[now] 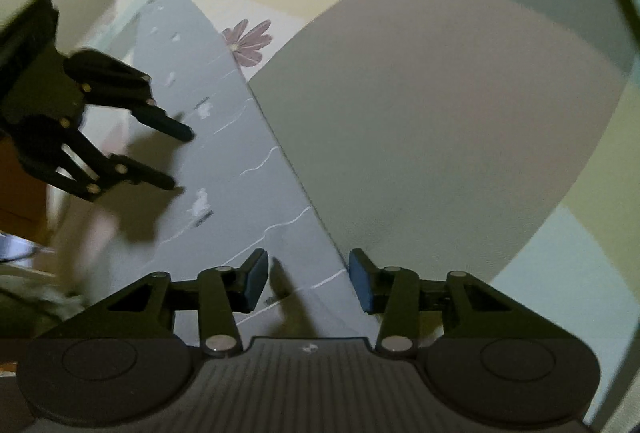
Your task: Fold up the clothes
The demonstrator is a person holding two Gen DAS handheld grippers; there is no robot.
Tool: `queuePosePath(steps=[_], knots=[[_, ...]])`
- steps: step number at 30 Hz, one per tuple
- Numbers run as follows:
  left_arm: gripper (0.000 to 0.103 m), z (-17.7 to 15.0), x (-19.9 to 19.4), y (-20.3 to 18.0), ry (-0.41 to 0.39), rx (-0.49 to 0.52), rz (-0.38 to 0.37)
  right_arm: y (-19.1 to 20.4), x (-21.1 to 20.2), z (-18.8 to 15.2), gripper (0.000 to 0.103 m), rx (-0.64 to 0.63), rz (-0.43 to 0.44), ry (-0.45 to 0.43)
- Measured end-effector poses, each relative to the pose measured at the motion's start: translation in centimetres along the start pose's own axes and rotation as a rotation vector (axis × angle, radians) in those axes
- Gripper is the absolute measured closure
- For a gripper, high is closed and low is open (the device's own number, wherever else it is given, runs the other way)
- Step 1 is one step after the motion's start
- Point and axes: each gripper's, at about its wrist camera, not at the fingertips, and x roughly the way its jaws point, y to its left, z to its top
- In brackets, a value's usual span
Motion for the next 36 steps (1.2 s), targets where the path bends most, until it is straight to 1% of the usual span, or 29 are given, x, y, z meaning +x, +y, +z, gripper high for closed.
queuePosePath(steps=[5, 7, 8, 9, 11, 13, 16, 18, 21, 25, 27, 32, 34, 35, 36], knots=[[0.059, 0.0, 0.4, -0.2, -0.008, -0.012, -0.006, -3.0, 1.1, 2.1, 0.054, 0.124, 0.174, 0.041], [0.059, 0.1, 0.6, -0.4, -0.009, -0.018, -0.004, -3.6, 1.6, 3.0, 0.055, 0.146, 0.216, 0.048], [0.059, 0.1, 0.6, -0.4, -0.008, -0.018, -0.004, -3.9, 1.6, 2.9, 0.061, 0.151, 0.229, 0.057], [0.059, 0.1, 0.5, -0.4, -0.008, -0.014, -0.005, -4.3, 1.6, 2.6, 0.071, 0.159, 0.23, 0.065], [0.059, -0.1, 0.4, -0.3, -0.007, -0.005, -0.007, -5.5, 1.2, 1.7, 0.077, 0.204, 0.233, 0.1], [0.059, -0.4, 0.2, -0.1, -0.005, 0.001, -0.01, -6.4, 0.7, 0.2, 0.077, 0.249, 0.252, 0.127], [0.059, -0.4, 0.2, 0.0, -0.008, -0.006, -0.014, -6.7, 0.4, -1.4, 0.077, 0.283, 0.272, 0.128], [0.059, -0.3, 0.4, 0.0, -0.009, -0.01, -0.016, -6.8, 0.8, -0.8, 0.077, 0.292, 0.286, 0.123], [0.058, -0.2, 0.6, -0.1, -0.011, -0.002, -0.016, -6.1, 1.5, 1.1, 0.077, 0.241, 0.296, 0.125], [0.058, 0.0, 0.7, -0.1, -0.009, 0.003, -0.023, -5.2, 2.6, 2.7, 0.077, 0.218, 0.317, 0.11], [0.057, 0.0, 0.7, 0.0, -0.008, 0.006, -0.027, -5.3, 2.8, 2.7, 0.077, 0.231, 0.33, 0.099], [0.052, -0.1, 0.8, -0.1, -0.018, -0.004, -0.033, -6.4, 3.0, 1.9, 0.077, 0.322, 0.378, 0.059], [0.05, -0.2, 0.9, -0.3, -0.023, -0.001, -0.027, -6.6, 3.3, 1.9, 0.082, 0.336, 0.382, 0.047], [0.05, -0.2, 0.9, -0.5, -0.024, 0.003, -0.023, -6.4, 3.3, 2.0, 0.095, 0.321, 0.356, 0.047], [0.05, -0.2, 0.9, -0.6, -0.023, 0.008, -0.019, -6.0, 3.4, 2.1, 0.101, 0.303, 0.329, 0.045]])
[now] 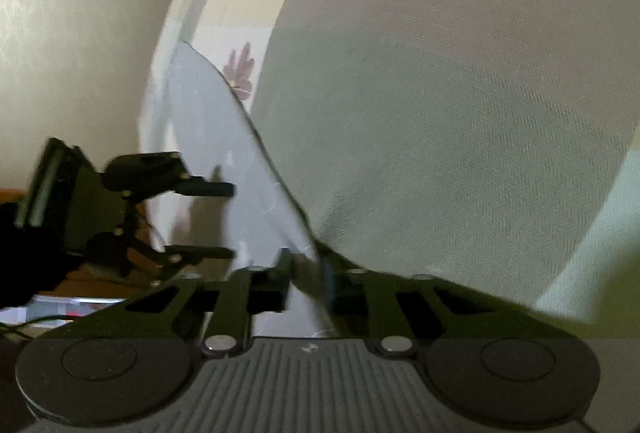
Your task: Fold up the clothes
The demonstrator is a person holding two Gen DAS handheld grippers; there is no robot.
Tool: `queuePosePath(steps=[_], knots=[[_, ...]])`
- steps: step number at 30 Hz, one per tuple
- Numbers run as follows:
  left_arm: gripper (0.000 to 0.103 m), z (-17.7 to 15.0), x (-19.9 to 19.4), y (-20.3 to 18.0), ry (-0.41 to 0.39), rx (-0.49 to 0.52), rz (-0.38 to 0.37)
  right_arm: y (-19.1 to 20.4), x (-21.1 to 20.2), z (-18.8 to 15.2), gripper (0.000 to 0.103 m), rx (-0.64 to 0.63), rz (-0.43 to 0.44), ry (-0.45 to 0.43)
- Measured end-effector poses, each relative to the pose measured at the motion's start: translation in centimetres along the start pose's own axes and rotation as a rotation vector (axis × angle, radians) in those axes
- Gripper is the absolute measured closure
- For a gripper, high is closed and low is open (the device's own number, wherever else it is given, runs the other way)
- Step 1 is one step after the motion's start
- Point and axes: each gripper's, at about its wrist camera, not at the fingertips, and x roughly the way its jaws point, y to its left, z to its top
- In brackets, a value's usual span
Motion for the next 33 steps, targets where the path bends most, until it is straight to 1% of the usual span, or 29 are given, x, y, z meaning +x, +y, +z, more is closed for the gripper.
queuePosePath(steps=[4, 6, 8, 12, 15, 17, 18, 19, 22, 25, 26, 27, 28, 30, 33], knots=[[0.05, 0.1, -0.1, -0.1, 0.007, 0.008, 0.003, 2.3, 0.1, -0.6, 0.101, -0.102, -0.106, -0.028], [0.051, 0.3, -0.3, 0.0, 0.01, 0.004, 0.004, 3.2, 0.0, -0.9, 0.1, -0.13, -0.154, -0.046], [0.051, 0.6, -0.6, -0.2, 0.005, 0.011, 0.012, 3.9, -0.1, -1.0, 0.099, -0.146, -0.186, -0.064], [0.051, 1.0, -1.4, -0.7, -0.018, 0.038, 0.015, 4.3, -0.9, -0.5, 0.099, -0.161, -0.243, -0.112], [0.051, 1.3, -1.8, -0.6, -0.028, 0.047, 0.024, 4.7, -1.2, 0.1, 0.099, -0.181, -0.291, -0.132], [0.051, 1.4, -1.9, -0.4, -0.032, 0.039, 0.029, 4.5, -1.4, 0.5, 0.102, -0.181, -0.314, -0.136], [0.051, 1.3, -2.0, -0.3, -0.033, 0.033, 0.032, 4.3, -1.6, 0.6, 0.102, -0.17, -0.321, -0.136], [0.051, 1.3, -2.0, -0.3, -0.033, 0.028, 0.035, 3.8, -1.8, 0.8, 0.101, -0.145, -0.303, -0.128], [0.051, 1.0, -2.2, -0.1, -0.035, 0.019, 0.036, 4.1, -2.5, 0.4, 0.094, -0.149, -0.309, -0.142], [0.051, 0.6, -2.4, 0.2, -0.032, 0.015, 0.039, 5.0, -3.8, -0.4, 0.088, -0.163, -0.313, -0.208], [0.051, 0.5, -2.4, 0.2, -0.03, 0.013, 0.039, 5.2, -4.2, -0.5, 0.084, -0.167, -0.308, -0.224], [0.051, 0.4, -2.5, 0.3, -0.028, 0.008, 0.039, 5.5, -4.3, -0.4, 0.077, -0.183, -0.303, -0.225], [0.051, 0.3, -2.5, 0.4, -0.026, 0.003, 0.039, 5.8, -4.3, -0.2, 0.075, -0.2, -0.3, -0.225], [0.051, 0.0, -2.5, 0.6, -0.017, -0.004, 0.043, 6.5, -3.4, 0.4, 0.074, -0.242, -0.315, -0.208], [0.051, -0.7, -2.7, 1.0, -0.009, -0.02, 0.053, 6.7, -0.7, 1.8, 0.074, -0.283, -0.293, -0.163]])
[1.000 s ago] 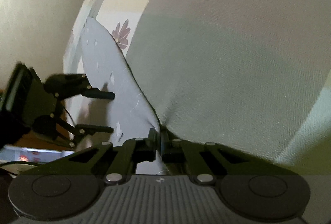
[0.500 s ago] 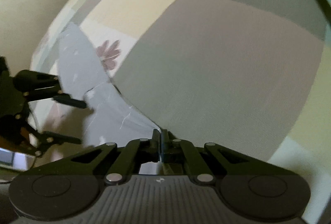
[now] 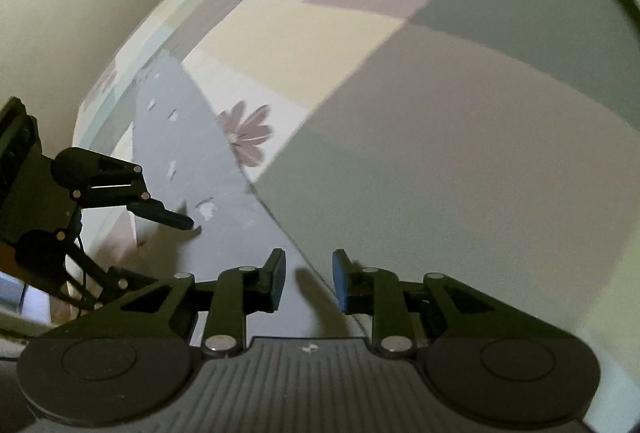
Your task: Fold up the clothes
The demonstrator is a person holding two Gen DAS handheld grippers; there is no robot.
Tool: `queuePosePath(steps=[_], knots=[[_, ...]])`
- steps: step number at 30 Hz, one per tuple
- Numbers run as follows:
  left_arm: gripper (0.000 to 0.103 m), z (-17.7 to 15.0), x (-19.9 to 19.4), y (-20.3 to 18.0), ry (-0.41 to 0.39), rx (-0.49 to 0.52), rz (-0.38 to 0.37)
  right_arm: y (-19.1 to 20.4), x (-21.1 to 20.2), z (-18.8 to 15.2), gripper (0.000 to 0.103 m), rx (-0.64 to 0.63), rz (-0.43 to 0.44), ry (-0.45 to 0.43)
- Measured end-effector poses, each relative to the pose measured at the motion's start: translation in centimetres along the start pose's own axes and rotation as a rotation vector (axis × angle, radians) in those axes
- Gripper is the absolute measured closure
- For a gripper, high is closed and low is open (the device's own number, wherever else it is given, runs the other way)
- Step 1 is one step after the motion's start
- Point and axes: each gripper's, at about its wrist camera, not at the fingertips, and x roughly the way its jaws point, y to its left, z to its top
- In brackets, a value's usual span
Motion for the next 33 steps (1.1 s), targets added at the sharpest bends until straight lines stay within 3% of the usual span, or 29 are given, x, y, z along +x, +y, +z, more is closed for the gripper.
queuePosePath(steps=[7, 8, 9, 12, 17, 21, 25, 30, 32, 33], knots=[[0.051, -1.9, -1.3, 2.0, -0.01, -0.065, 0.046, 2.7, 4.9, 2.8, 0.076, -0.085, 0.043, 0.024], [0.051, -2.2, -1.5, 2.3, -0.013, -0.079, 0.052, 3.4, 5.3, 3.0, 0.085, -0.116, 0.026, 0.03], [0.051, -2.4, -1.6, 2.5, -0.017, -0.092, 0.057, 4.1, 5.6, 3.1, 0.102, -0.157, -0.012, 0.039], [0.051, -2.8, -2.3, 3.1, -0.031, -0.125, 0.065, 5.3, 5.7, 3.4, 0.102, -0.228, -0.087, 0.036], [0.05, -3.9, -3.4, 3.8, -0.043, -0.147, 0.099, 3.9, 4.8, 4.5, 0.101, -0.116, -0.107, 0.018], [0.05, -4.9, -4.5, 5.2, -0.058, -0.161, 0.144, 5.2, 3.7, 4.3, 0.085, -0.091, -0.126, -0.03], [0.05, -5.8, -5.4, 7.1, -0.077, -0.206, 0.207, 7.2, 2.8, 4.0, 0.081, -0.088, -0.095, -0.108], [0.05, -8.1, -4.8, 9.0, -0.002, -0.275, 0.258, 10.1, 6.4, 3.7, 0.078, -0.12, -0.049, -0.05], [0.05, -9.5, -4.7, 9.3, 0.022, -0.307, 0.258, 10.8, 8.4, 3.8, 0.078, -0.127, -0.083, -0.027], [0.05, -10.0, -5.0, 9.4, 0.015, -0.322, 0.256, 11.1, 9.2, 3.9, 0.084, -0.14, -0.148, -0.029]])
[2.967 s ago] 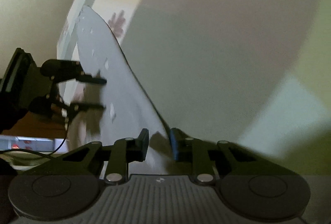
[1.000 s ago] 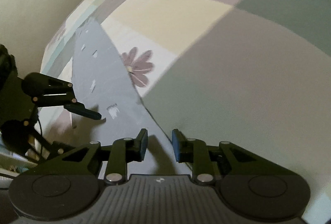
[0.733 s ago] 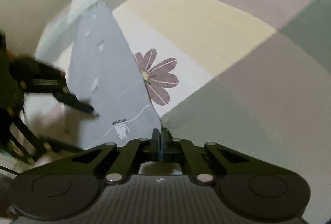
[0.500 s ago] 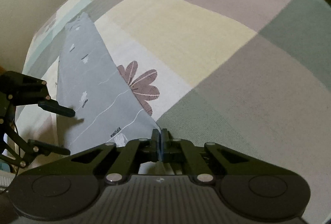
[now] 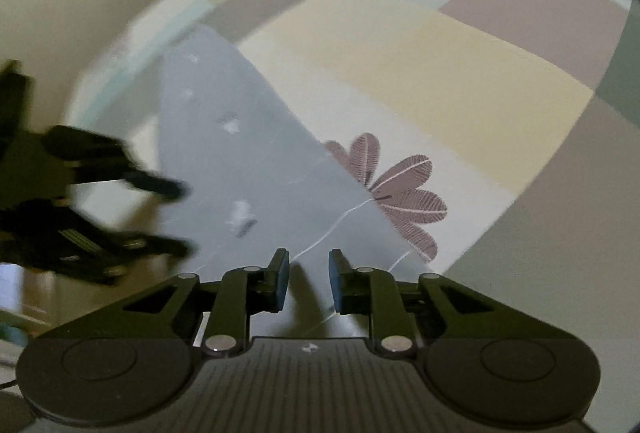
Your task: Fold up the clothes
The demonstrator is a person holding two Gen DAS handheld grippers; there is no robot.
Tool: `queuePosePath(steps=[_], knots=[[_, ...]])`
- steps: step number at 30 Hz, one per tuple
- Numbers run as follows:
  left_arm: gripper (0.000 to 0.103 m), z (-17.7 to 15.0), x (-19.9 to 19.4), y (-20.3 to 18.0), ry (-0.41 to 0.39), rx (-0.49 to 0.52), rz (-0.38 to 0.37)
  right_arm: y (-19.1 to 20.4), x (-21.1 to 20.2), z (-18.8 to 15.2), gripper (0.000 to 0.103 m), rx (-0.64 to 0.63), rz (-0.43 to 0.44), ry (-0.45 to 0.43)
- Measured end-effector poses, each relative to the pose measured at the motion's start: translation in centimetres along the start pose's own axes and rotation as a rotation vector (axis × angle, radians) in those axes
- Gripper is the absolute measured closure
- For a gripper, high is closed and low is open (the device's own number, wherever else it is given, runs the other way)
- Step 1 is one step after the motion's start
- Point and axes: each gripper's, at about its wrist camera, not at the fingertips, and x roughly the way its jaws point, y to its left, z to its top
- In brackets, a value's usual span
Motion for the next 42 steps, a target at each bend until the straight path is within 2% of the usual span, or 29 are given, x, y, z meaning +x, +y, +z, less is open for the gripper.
queuePosePath(steps=[2, 4, 6, 10, 12, 14, 15, 19, 21, 24, 26, 28, 32, 34, 38, 39, 42], knots=[[0.05, -0.4, -0.7, 0.8, -0.007, -0.033, -0.012, -0.4, 0.3, 0.6, 0.086, 0.037, -0.065, -0.048], [0.05, 0.0, -1.5, 1.8, -0.032, -0.044, -0.019, -1.2, -0.3, 1.1, 0.083, 0.122, -0.11, -0.077], [0.05, 1.2, -1.9, 2.6, -0.079, -0.01, -0.004, -1.4, -1.3, 1.1, 0.063, 0.177, -0.135, -0.093], [0.05, 4.5, -1.0, 3.4, -0.141, 0.053, 0.023, 0.2, -3.3, -1.0, 0.057, 0.245, -0.199, -0.091], [0.05, 5.8, 0.7, 3.7, -0.126, 0.079, 0.039, 0.7, -3.8, -2.8, 0.048, 0.313, -0.266, -0.077], [0.05, 6.5, 2.6, 4.3, -0.111, 0.089, 0.088, 0.8, -4.6, -4.7, 0.045, 0.387, -0.342, -0.07], [0.045, 6.6, 3.2, 4.7, -0.12, 0.086, 0.098, 1.2, -4.7, -5.6, 0.043, 0.412, -0.381, -0.072], [0.042, 7.3, 4.0, 5.8, -0.162, 0.094, 0.085, 2.5, -4.4, -8.4, 0.031, 0.485, -0.528, -0.102], [0.036, 7.9, 4.6, 6.0, -0.177, 0.109, 0.084, 2.8, -4.0, -8.9, 0.021, 0.497, -0.58, -0.134], [0.036, 9.2, 5.0, 6.2, -0.182, 0.101, 0.074, 2.4, -2.4, -7.3, 0.004, 0.51, -0.638, -0.16], [0.042, 9.6, 4.6, 6.2, -0.17, 0.101, 0.064, 2.2, -2.8, -7.3, 0.005, 0.542, -0.642, -0.167], [0.044, 9.5, 3.3, 6.1, -0.178, 0.112, 0.056, 2.5, -3.9, -7.6, 0.006, 0.566, -0.648, -0.167], [0.042, 7.5, 1.2, 5.9, -0.196, 0.14, 0.057, 3.5, -9.2, -12.4, 0.005, 0.681, -0.748, -0.237], [0.042, 6.4, 1.2, 6.2, -0.189, 0.133, 0.066, 2.5, -11.1, -15.4, 0.005, 0.771, -0.802, -0.255], [0.043, 4.7, 2.7, 6.9, -0.161, 0.072, 0.082, -1.9, -12.4, -20.8, 0.005, 0.975, -0.763, -0.321], [0.038, 4.5, 3.0, 7.1, -0.166, 0.055, 0.086, -2.9, -12.4, -21.7, 0.003, 0.999, -0.758, -0.331], [0.031, 5.1, 3.7, 6.8, -0.184, 0.085, 0.118, -5.2, -11.4, -21.3, 0.0, 0.925, -0.833, -0.301]])
